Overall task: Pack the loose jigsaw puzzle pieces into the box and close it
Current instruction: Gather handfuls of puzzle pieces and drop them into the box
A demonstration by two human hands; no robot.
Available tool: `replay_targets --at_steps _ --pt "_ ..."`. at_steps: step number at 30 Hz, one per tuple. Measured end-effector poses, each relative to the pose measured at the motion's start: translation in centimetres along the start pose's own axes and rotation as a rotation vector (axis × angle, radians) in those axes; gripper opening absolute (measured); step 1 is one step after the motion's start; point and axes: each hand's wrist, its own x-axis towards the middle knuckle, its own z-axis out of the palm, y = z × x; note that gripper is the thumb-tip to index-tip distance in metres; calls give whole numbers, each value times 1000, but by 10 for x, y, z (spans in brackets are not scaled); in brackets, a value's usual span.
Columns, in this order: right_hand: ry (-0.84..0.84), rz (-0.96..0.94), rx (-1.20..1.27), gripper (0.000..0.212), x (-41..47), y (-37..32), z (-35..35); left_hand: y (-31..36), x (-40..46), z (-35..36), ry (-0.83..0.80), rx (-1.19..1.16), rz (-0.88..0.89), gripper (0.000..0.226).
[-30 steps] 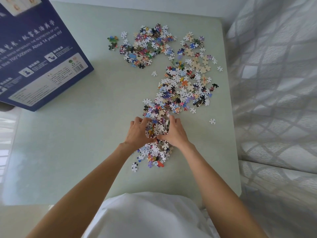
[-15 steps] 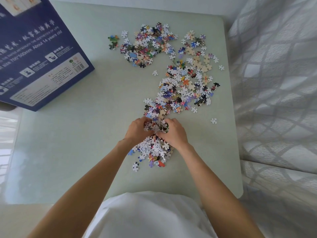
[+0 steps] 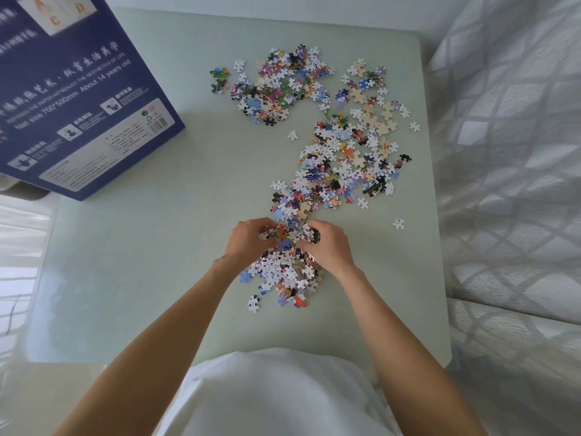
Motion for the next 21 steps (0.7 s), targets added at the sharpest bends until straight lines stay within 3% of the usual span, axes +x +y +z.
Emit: replay_targets --at_steps 12,21 --pt "126 -21 35 36 -14 -11 -18 -3 -17 -15 134 -122 -1 30" --pt "174 -33 -13 38 -26 -31 -17 -20 -32 -43 189 -84 57 30"
